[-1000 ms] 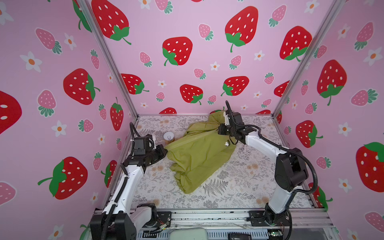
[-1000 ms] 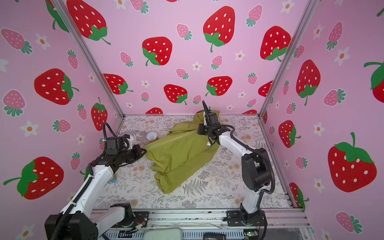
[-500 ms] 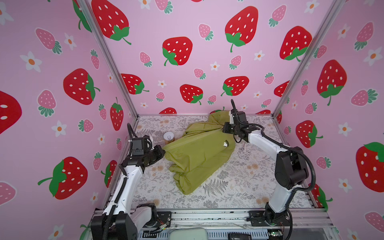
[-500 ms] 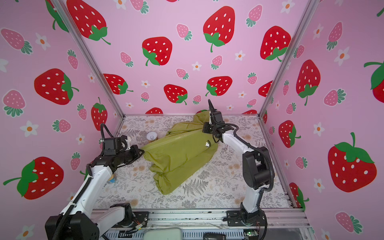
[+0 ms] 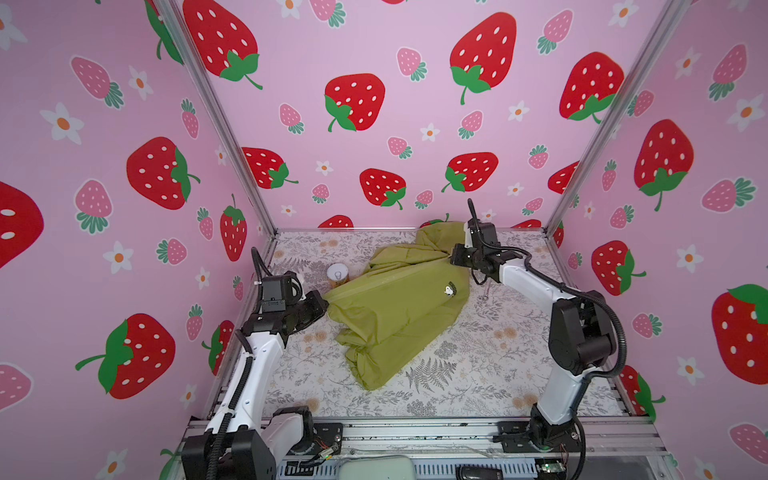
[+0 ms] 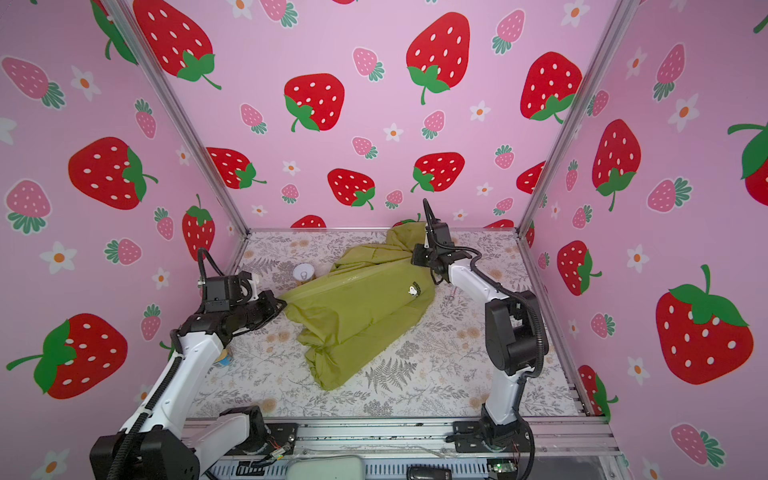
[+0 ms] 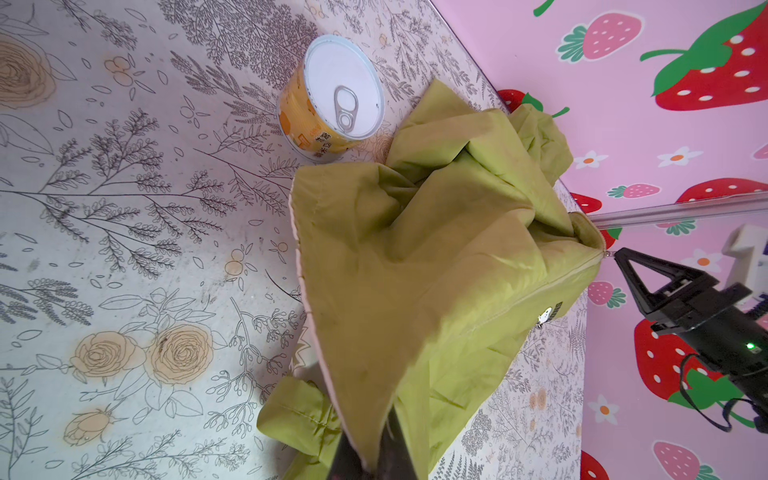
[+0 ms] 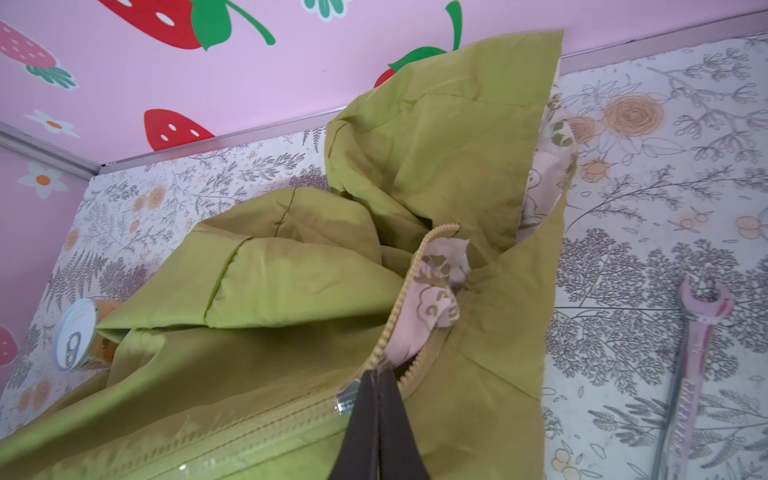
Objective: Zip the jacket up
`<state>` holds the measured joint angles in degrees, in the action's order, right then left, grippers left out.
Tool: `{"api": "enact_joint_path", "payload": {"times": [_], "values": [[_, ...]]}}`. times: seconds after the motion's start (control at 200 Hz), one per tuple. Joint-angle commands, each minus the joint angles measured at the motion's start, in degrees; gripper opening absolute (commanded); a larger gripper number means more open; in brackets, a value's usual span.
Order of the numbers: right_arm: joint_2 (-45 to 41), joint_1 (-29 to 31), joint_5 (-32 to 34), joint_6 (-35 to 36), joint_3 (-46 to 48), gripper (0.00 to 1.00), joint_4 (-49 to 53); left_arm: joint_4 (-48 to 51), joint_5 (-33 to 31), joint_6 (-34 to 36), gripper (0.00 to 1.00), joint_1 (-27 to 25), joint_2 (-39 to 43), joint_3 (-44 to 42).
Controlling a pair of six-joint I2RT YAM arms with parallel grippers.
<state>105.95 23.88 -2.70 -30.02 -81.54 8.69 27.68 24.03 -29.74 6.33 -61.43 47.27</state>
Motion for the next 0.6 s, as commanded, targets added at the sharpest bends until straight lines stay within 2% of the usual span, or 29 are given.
{"api": "enact_joint_path", "payload": {"times": [0.0,0.595], "values": [[1.3,-2.8,1.9,0.5,-2.4,0.00,0.3,1.4,-2.3,0.6,0.00,1.1,0.7,-0.8],[5.7,-9.0,-0.7,-2.8,-7.8,0.00,0.2,2.5,-2.2,1.2,0.00,2.5,1.6,-0.9]]}}
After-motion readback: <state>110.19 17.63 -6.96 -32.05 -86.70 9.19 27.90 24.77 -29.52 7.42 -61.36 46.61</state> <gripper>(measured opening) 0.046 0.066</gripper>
